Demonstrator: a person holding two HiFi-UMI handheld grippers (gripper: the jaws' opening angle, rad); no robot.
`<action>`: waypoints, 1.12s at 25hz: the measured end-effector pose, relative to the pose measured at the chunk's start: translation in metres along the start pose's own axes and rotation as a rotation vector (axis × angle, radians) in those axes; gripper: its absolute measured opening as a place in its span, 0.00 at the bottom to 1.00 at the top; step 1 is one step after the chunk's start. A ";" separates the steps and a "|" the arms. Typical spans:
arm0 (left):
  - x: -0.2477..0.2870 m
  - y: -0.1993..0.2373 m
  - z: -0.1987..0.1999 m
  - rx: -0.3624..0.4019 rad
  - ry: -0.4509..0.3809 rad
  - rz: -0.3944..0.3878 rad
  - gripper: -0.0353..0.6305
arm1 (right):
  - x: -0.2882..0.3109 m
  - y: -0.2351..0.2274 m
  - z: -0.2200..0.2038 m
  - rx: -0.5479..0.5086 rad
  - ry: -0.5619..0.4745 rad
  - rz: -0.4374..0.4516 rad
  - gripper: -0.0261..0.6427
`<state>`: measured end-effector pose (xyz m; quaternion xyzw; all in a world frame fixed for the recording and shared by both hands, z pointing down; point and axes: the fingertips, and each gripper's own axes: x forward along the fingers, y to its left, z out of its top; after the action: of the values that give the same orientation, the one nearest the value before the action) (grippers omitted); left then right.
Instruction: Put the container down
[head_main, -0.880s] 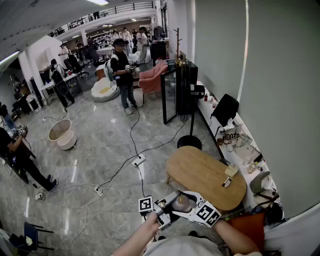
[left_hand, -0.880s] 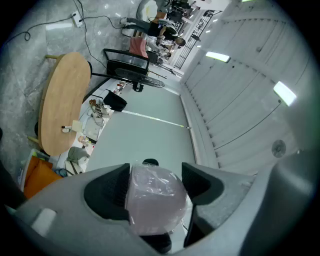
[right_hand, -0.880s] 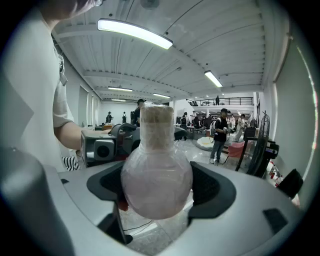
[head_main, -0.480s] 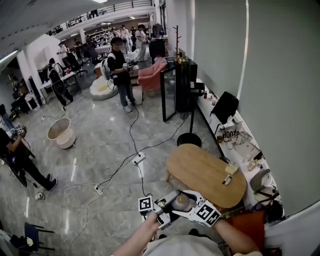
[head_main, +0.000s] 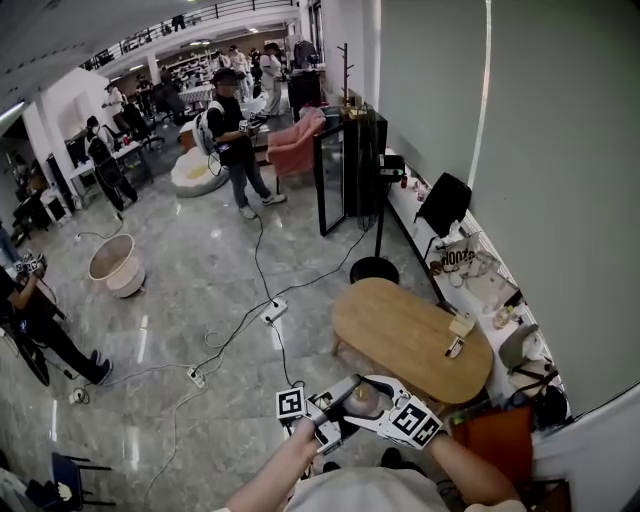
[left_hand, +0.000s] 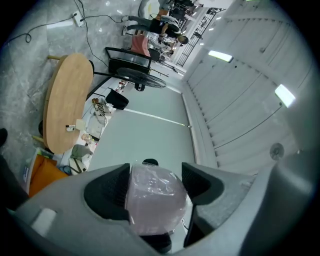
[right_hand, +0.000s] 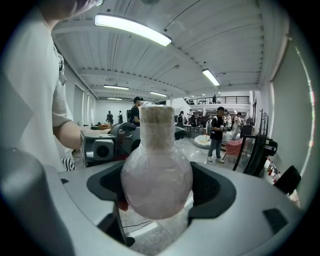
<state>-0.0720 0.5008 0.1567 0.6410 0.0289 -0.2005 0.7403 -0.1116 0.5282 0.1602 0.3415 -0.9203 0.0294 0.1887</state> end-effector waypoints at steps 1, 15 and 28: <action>-0.004 0.000 0.000 0.002 0.006 0.000 0.53 | 0.002 0.003 0.002 -0.001 -0.002 -0.006 0.62; -0.014 0.015 0.008 -0.033 0.047 0.027 0.53 | 0.018 0.006 -0.014 0.051 0.040 -0.036 0.62; 0.041 0.047 0.079 -0.027 0.007 0.048 0.53 | 0.043 -0.082 -0.038 0.058 0.048 0.005 0.62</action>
<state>-0.0353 0.4189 0.2022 0.6322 0.0187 -0.1802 0.7533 -0.0766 0.4464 0.2047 0.3436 -0.9152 0.0646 0.2005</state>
